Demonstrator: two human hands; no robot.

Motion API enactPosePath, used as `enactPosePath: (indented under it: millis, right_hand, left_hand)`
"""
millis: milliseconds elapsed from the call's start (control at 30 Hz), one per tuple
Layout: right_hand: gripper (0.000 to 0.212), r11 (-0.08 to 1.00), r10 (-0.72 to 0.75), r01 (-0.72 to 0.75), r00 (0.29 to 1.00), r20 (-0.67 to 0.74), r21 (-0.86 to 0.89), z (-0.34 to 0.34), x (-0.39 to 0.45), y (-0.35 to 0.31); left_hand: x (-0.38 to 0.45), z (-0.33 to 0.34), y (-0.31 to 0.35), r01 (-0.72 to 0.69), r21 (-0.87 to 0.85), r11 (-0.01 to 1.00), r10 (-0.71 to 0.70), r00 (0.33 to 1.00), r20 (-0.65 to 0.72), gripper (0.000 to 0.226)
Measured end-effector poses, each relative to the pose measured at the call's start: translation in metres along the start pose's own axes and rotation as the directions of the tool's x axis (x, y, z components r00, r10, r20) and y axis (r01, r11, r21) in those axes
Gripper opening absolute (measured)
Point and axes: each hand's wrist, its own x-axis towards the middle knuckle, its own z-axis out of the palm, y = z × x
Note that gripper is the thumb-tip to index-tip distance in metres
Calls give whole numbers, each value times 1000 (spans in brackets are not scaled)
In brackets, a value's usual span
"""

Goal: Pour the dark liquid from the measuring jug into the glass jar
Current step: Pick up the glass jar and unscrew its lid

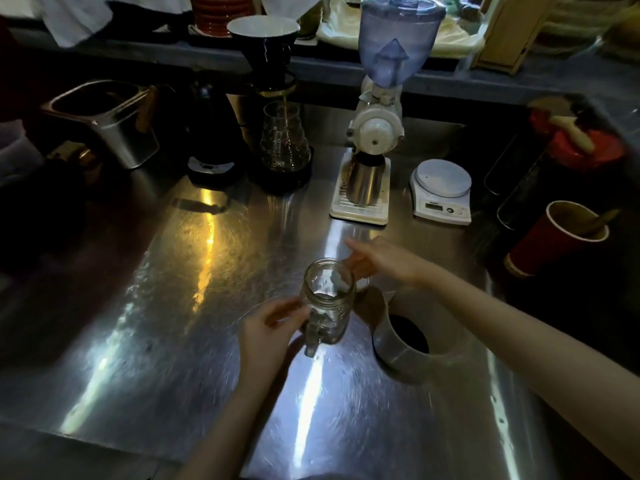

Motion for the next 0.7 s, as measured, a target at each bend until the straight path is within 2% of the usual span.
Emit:
enactPosePath:
  millis: [100, 233, 333, 433, 500, 567, 633, 700]
  right_hand:
    - [61, 995, -27, 22, 999, -46, -99, 0, -6, 1]
    - [65, 956, -74, 54, 996, -58, -288, 0, -10, 4]
    - [58, 954, -56, 42, 998, -38, -298, -4, -16, 4]
    - [41, 958, -155, 113, 977, -146, -265, -14, -33, 6]
    - [30, 966, -227, 171, 921, -317, -194, -19, -52, 13]
    - [25, 967, -254, 195, 811, -527, -166, -19, -73, 27]
    - [24, 985, -167, 139, 695, -700, -98, -15, -90, 49]
    - [23, 995, -6, 81, 615, -789, 56, -7, -103, 73]
  left_hand:
    - [8, -1, 1, -22, 32, 999, 21, 999, 41, 20]
    - [19, -1, -5, -129, 184, 974, 114, 989, 93, 30]
    - [21, -1, -9, -178, 239, 955, 157, 982, 104, 31]
    - [19, 1, -14, -196, 225, 955, 182, 980, 82, 22]
    - [16, 2, -19, -195, 220, 956, 192, 981, 37, 15]
    - [10, 6, -23, -183, 198, 963, 186, 982, 4, 13]
    - [6, 8, -27, -164, 164, 973, 171, 985, -26, 16]
    - [4, 9, -30, -142, 162, 976, 151, 987, -46, 19]
